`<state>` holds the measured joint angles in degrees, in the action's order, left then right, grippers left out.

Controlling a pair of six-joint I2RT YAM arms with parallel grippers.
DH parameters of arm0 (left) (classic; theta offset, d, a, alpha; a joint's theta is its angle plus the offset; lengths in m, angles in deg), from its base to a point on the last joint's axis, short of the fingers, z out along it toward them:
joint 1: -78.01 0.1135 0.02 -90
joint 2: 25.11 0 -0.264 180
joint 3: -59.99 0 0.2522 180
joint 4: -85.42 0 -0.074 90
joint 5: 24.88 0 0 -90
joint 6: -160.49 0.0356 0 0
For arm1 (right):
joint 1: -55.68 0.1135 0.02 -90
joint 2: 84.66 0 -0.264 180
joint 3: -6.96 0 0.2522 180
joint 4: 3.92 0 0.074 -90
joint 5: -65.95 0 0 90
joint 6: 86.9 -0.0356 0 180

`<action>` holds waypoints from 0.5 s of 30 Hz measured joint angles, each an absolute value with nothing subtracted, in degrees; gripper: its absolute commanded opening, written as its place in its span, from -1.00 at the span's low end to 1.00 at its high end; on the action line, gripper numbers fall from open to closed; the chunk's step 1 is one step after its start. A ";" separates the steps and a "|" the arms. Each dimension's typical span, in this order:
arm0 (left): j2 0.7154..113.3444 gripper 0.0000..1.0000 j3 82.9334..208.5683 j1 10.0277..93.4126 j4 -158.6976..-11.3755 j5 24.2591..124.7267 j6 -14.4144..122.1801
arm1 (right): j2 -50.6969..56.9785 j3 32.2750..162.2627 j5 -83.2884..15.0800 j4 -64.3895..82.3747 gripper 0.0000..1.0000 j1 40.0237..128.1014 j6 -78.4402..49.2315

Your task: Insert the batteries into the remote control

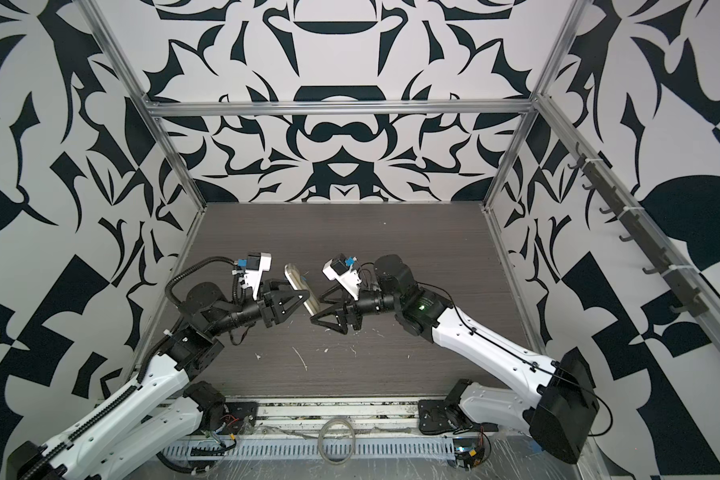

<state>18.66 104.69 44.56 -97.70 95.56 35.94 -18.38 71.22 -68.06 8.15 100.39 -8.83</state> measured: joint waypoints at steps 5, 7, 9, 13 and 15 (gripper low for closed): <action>20.45 -0.74 107.77 44.56 -89.33 90.60 37.61 | -19.01 71.19 -60.41 12.35 0.43 100.39 -5.33; 22.50 -0.75 109.26 44.56 -86.51 89.39 37.85 | -20.00 70.65 -56.26 13.31 0.45 100.39 -3.91; 25.02 -0.78 110.92 44.56 -83.28 88.19 38.22 | -21.72 69.53 -52.28 13.61 0.46 100.39 -2.69; 30.26 -0.80 113.39 44.56 -77.53 85.63 38.94 | -24.65 67.59 -45.90 14.36 0.50 100.39 -0.70; 31.84 -0.80 113.50 44.56 -75.76 84.56 38.81 | -24.89 67.13 -43.73 14.60 0.51 100.39 -0.02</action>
